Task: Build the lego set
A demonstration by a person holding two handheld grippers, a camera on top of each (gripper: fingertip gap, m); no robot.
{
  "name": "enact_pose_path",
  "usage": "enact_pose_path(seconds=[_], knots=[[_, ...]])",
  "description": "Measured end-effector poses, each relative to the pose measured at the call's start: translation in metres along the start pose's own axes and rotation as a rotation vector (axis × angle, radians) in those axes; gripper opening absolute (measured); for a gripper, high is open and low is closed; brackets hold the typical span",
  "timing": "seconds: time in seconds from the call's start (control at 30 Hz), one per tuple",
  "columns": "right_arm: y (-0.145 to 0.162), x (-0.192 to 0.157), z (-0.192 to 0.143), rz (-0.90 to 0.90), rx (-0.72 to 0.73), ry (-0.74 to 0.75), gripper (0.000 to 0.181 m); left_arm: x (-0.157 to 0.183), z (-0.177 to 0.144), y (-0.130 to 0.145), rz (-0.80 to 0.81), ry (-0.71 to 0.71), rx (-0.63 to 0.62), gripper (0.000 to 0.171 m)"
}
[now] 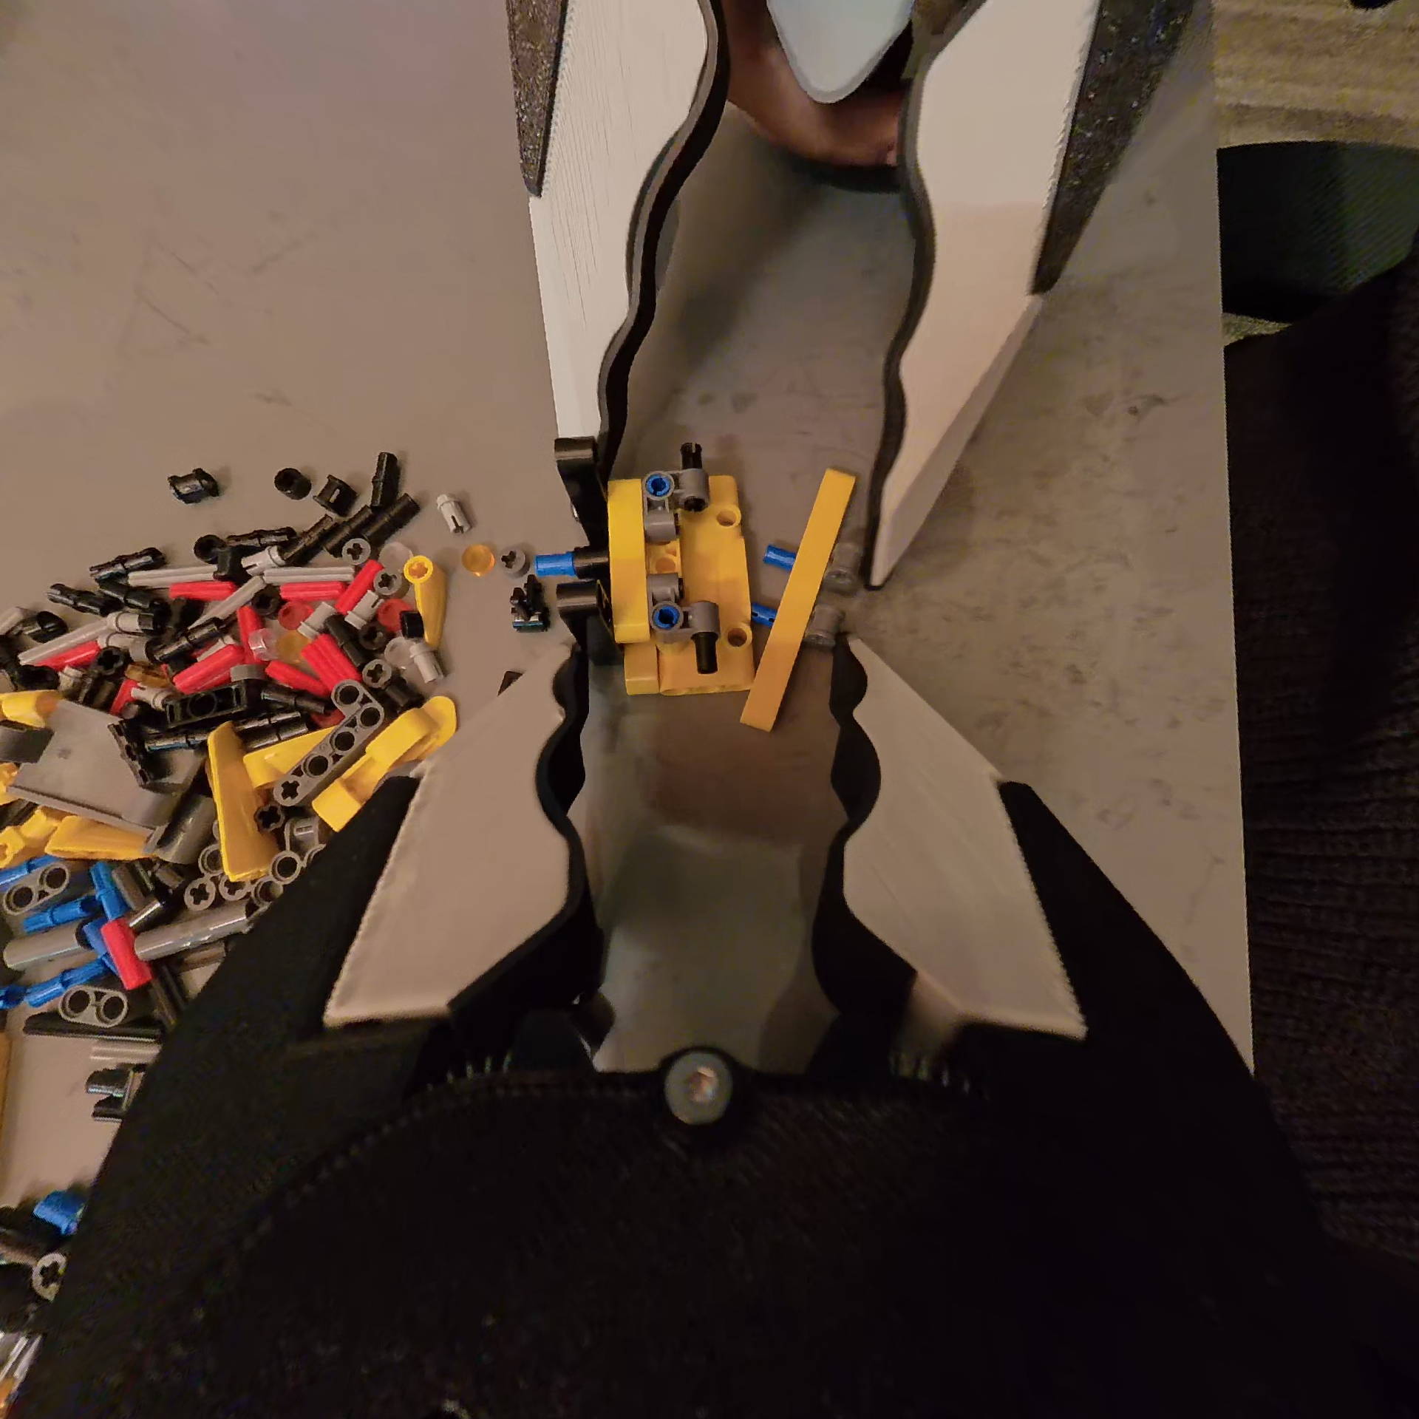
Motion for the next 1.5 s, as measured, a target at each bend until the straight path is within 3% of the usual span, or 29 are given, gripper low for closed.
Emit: enact_pose_path(seconds=[0.27, 1.33, 1.5], knots=[[0.0012, 0.0021, -0.0023, 0.002, 0.001, -0.023, 0.058, -0.0004, -0.0004, 0.0012, 0.005, 0.001, 0.001, 0.065], [0.0005, 0.0072, -0.0016, 0.034, -0.001, -0.054, 0.056, -0.0026, -0.0011, 0.0005, -0.066, 0.005, 0.036, 0.053], [0.0007, 0.0062, -0.0018, 0.035, -0.002, -0.054, 0.056, 0.0009, -0.0032, 0.0017, -0.121, 0.13, 0.069, 0.078]])
Point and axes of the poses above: each gripper's, where its closed fingertips meet, z out along the fingers, y out of its underside, x = y × z across the jaws, the point moved 8 cm from there along -z, back along the fingers, and after that the axes turned 10 degrees about y, right-handed, at the moved point
